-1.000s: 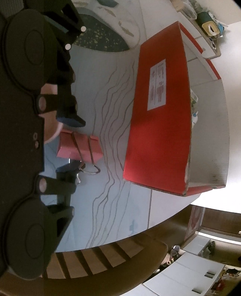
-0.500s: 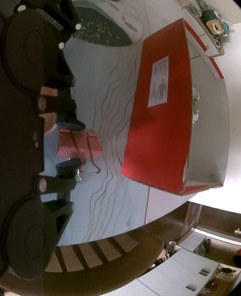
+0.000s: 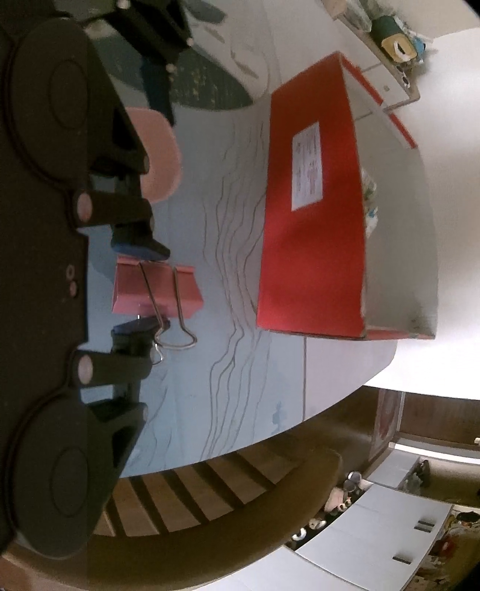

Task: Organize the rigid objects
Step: 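Lift and carry the heart dish and binder clip over the red box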

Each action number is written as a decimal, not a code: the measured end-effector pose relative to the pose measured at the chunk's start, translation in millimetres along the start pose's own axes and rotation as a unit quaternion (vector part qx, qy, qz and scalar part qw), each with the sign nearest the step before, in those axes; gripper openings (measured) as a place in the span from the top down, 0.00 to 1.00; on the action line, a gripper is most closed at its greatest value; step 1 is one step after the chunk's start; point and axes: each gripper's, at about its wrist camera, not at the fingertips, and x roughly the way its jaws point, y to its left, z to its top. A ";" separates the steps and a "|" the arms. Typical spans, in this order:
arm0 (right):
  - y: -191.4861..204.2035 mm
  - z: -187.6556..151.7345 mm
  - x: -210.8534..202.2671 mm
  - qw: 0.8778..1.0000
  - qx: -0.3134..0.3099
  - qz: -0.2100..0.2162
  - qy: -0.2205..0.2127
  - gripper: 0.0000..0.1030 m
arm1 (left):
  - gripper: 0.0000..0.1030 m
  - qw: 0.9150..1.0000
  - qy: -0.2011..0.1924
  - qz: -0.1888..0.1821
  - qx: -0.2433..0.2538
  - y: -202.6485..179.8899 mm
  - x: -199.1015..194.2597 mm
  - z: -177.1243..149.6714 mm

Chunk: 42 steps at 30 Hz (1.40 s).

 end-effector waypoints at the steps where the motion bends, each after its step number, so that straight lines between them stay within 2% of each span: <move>1: 0.7 -0.4 -4.3 1.000 -0.001 0.004 -0.003 0.69 | 0.32 1.000 0.000 0.003 -0.005 2.5 -1.9 1.1; 10: 11.9 6.0 -49.3 0.999 -0.014 0.029 -0.036 0.69 | 0.32 0.998 -0.019 0.030 -0.044 25.2 -34.3 21.4; 24: 22.7 29.3 -107.0 0.993 -0.034 0.067 -0.093 0.69 | 0.32 0.995 -0.062 0.051 -0.053 43.8 -90.5 68.8; 32: 24.9 43.3 -116.9 0.991 -0.024 0.086 -0.101 0.69 | 0.32 0.995 -0.066 0.053 -0.042 62.0 -107.6 92.3; 42: 27.8 75.9 -115.6 0.990 -0.034 0.073 -0.115 0.69 | 0.32 0.995 -0.057 0.063 -0.045 88.1 -109.8 127.9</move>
